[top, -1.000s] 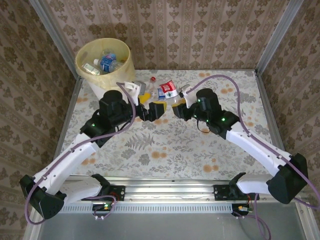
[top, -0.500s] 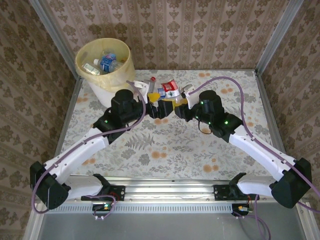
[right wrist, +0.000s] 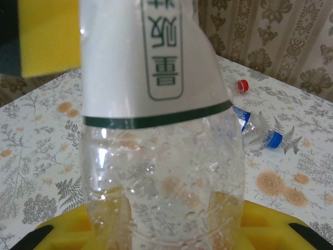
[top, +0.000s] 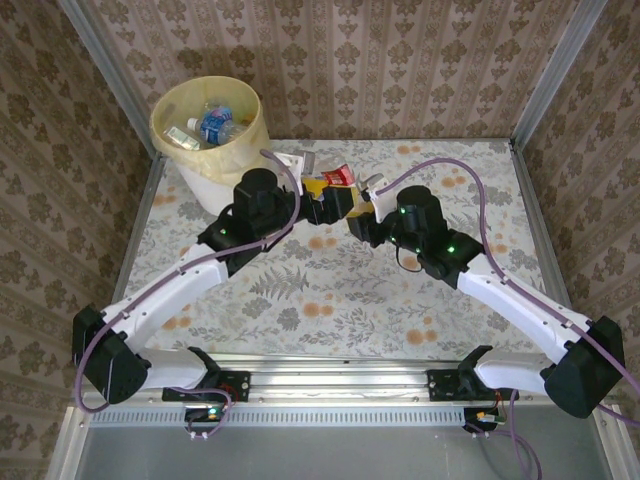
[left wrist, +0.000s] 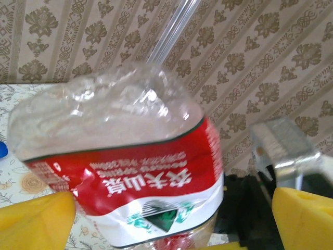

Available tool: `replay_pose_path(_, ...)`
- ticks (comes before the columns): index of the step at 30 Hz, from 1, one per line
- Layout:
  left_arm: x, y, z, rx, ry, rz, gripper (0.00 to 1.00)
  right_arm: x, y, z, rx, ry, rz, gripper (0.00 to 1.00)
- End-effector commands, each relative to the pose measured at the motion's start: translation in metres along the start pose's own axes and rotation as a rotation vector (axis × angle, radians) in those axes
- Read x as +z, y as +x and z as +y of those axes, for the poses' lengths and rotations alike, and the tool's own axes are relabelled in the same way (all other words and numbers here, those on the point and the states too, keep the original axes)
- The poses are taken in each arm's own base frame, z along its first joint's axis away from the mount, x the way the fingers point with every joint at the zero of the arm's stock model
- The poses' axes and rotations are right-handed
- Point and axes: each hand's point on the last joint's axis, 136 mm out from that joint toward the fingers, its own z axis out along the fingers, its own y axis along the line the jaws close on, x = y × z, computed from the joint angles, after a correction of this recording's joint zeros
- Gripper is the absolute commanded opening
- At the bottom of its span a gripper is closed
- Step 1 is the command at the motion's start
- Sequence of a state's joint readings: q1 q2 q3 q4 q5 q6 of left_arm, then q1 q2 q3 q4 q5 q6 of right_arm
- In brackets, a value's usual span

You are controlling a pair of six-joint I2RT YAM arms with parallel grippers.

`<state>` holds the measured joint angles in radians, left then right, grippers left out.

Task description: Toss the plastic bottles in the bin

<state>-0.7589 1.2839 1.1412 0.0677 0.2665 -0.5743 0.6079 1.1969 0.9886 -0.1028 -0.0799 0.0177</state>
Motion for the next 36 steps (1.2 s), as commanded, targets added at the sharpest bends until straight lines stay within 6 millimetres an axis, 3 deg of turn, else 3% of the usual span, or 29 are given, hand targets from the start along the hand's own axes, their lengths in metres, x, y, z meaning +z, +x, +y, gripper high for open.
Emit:
replay_pose_path(1,-0.004,-0.013,-0.007,-0.043,-0.012,-0.014,0.95,-0.003,-0.003,-0.006,-0.050,0.049,-0.034,0.34)
replay_pose_path(12,0.002,0.000,0.010,-0.147,-0.141,0.123,0.79,0.003,-0.004,-0.010,-0.156,0.084,-0.046,0.34)
replay_pose_path(25,-0.002,-0.006,0.024,-0.190,-0.243,0.149,0.79,0.018,-0.003,-0.004,-0.358,0.108,-0.075,0.32)
replay_pose_path(32,-0.003,-0.007,0.033,-0.216,-0.287,0.166,0.77,0.020,-0.020,-0.007,-0.473,0.180,-0.139,0.31)
replay_pose_path(36,0.001,-0.007,0.039,-0.223,-0.305,0.184,0.71,0.023,-0.024,-0.004,-0.534,0.186,-0.146,0.32)
